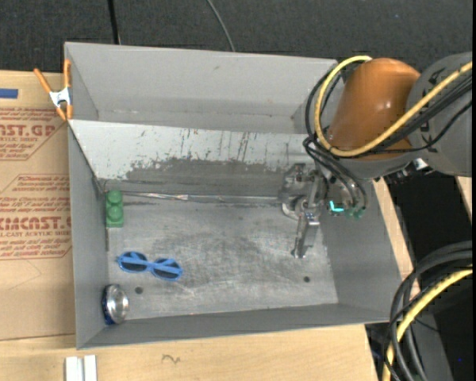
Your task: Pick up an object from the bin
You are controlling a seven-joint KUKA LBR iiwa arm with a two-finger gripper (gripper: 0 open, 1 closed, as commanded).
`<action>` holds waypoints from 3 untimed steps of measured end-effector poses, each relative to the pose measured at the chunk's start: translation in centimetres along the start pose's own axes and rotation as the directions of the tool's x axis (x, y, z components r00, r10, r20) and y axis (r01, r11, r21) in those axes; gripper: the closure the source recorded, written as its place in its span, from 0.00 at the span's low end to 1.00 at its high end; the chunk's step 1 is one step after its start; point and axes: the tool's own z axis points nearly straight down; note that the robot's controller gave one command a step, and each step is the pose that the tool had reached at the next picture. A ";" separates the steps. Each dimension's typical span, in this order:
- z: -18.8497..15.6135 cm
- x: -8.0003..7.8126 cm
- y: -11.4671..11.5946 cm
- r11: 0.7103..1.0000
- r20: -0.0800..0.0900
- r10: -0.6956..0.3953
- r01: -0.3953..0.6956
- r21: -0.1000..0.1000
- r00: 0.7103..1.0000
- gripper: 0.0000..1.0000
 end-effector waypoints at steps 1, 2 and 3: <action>11.6 1.0 8.1 0.998 0.012 0.056 -0.056 -0.003 0.998 0.00; 4.0 5.7 16.0 0.999 0.010 -0.032 0.032 -0.005 0.999 0.00; 11.2 5.2 19.6 0.989 0.011 -0.145 0.145 -0.001 0.989 0.00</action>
Offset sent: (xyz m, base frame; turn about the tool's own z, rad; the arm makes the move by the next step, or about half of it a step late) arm -0.0112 0.0771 -0.1135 0.0593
